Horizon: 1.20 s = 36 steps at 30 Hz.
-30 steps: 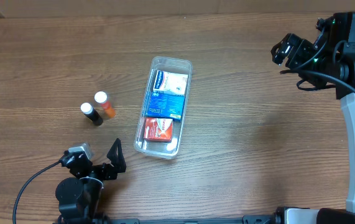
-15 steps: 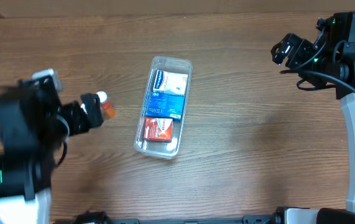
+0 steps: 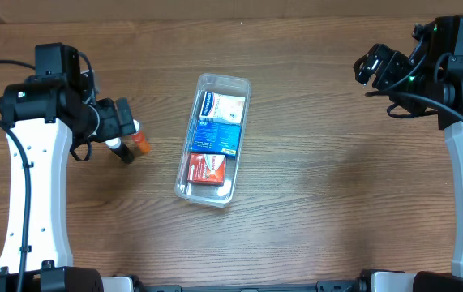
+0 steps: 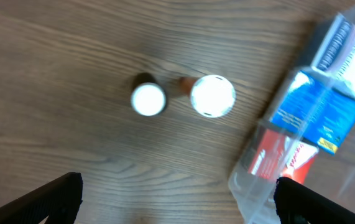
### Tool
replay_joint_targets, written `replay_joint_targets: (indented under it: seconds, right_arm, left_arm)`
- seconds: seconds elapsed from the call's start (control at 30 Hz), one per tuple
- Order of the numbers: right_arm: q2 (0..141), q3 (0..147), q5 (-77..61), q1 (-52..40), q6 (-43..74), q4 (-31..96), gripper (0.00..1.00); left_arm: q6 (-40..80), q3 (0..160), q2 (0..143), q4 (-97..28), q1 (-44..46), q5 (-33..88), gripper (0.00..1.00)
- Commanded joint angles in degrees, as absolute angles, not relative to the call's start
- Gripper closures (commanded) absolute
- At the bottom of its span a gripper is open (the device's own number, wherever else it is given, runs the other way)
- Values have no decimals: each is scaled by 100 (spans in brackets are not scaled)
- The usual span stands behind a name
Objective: Pack container
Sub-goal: 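Move the left gripper to the orange tube and grasp it, then lift the orange tube and carry it over the container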
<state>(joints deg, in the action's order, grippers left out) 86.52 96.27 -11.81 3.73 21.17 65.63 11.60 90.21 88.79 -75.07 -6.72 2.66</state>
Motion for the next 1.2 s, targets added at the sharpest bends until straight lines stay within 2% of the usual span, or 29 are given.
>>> replay_joint_targets:
  seconds: [0.0,0.3,0.37,0.47,0.7,0.97,1.17]
  right_arm:
    - [8600,9675,-1208,388,2145,6549,0]
    - [8600,9675,-1208,388,2145,6547,0]
    - [8600,9675,-1208,388,2145,6549,0]
    - [8600,9675,-1208,388,2145,6549,0]
    - [8600,9675,-1208,388,2147,6549,0]
    - [8600,9675,-1208,388,2147,6549,0]
    - [8600,9675,-1208,388,2145,6549,0]
  left_arm:
    - [1584,9111,8840,-7568,-867,-152,0]
    - [1826,8783,8965,-7317,-1153,-633,0]
    - [1765,8624,9094,-7118,-1160,-357,1]
    - [1155,8608,9292,-6657,-1120,381,8]
    - [117,8608,9395,-5992,-650,451,10]
    - [163,8608,9524,-5999,-447,609,10]
    - [165,8523,9657,-6114,-440,705,19]
